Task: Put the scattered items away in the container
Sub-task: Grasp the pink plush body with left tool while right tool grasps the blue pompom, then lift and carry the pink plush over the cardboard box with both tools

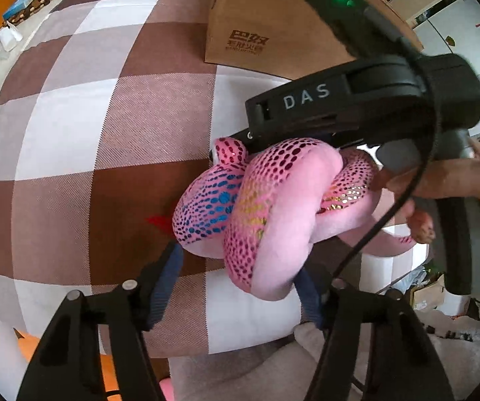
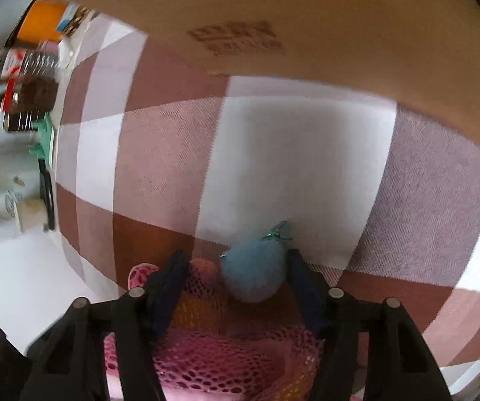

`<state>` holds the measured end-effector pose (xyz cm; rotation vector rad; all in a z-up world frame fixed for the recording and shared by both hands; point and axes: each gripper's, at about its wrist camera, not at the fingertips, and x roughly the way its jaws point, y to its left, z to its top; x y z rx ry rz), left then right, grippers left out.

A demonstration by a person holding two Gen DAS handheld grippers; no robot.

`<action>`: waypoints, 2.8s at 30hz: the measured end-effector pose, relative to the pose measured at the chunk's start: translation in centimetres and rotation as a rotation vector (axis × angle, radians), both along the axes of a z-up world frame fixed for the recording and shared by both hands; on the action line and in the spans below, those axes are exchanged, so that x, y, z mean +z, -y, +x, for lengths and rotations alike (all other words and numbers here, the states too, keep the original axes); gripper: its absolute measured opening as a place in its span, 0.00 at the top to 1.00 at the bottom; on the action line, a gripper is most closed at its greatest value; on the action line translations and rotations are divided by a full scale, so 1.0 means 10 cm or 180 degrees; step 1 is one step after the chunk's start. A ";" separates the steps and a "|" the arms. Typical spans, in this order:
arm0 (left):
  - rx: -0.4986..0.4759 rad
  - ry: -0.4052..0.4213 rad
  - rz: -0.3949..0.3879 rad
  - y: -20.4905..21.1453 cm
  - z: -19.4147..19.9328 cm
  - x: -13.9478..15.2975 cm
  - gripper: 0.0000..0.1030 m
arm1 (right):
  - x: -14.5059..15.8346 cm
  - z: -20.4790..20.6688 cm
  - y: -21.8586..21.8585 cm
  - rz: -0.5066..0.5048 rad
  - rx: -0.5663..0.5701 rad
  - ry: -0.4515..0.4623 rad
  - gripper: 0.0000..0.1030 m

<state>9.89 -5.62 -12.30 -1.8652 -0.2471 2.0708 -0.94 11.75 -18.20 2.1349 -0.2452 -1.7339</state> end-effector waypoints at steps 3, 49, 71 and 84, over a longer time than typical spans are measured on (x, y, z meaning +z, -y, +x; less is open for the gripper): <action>-0.0159 -0.0001 0.0011 -0.16 -0.07 -0.03 0.32 | 0.01 -0.01 -0.02 -0.0026 -0.0020 0.0016 0.47; 0.0181 0.0040 0.0415 0.35 -0.22 -0.14 0.23 | 0.27 0.26 -0.89 0.0006 -0.0648 -0.0363 0.69; -0.0119 0.0059 0.0769 -0.45 -0.77 -0.44 0.04 | 0.50 0.56 -1.75 -0.0126 -0.1450 -0.0479 0.69; -0.0031 -0.0537 0.0559 -0.18 -0.72 0.29 0.11 | 0.82 0.54 -1.86 -0.0276 -0.1510 -0.0689 0.69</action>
